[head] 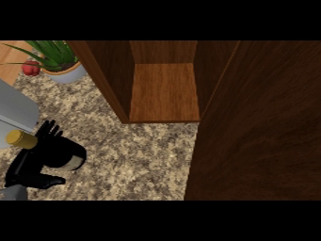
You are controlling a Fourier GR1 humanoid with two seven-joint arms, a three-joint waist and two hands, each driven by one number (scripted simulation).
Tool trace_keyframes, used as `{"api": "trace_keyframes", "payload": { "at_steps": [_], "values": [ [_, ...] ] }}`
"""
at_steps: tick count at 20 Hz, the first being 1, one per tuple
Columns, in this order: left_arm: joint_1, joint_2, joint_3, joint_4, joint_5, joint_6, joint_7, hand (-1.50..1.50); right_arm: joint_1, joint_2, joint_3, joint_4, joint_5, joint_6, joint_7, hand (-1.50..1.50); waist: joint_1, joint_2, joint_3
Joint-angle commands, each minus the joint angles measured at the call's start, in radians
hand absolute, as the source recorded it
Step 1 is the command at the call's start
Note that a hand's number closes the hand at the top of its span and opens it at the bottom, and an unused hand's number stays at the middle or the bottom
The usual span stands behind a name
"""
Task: Pick up the wine, place it into the cabinet and close the cabinet
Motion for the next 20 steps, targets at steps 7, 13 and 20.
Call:
{"api": "trace_keyframes", "payload": {
  "at_steps": [7,13,20],
  "values": [
    [-0.093,-0.002,0.015,0.144,0.039,-0.101,-0.082,1.5,0.031,-0.011,-0.046,-0.124,-0.105,-0.01,0.097,-1.5,-0.007,0.0,0.0],
    [-0.054,-0.021,-0.109,0.055,-0.081,-0.071,-0.219,1.5,0.043,-0.015,-0.05,-0.105,-0.091,-0.001,0.061,-1.5,-0.002,-0.002,0.001],
    [-0.06,-0.013,-0.141,-0.021,-0.109,0.033,-0.355,1.5,0.069,-0.02,-0.033,-0.126,-0.069,-0.001,0.072,-1.5,0.0,-0.004,0.001]
  ]
}}
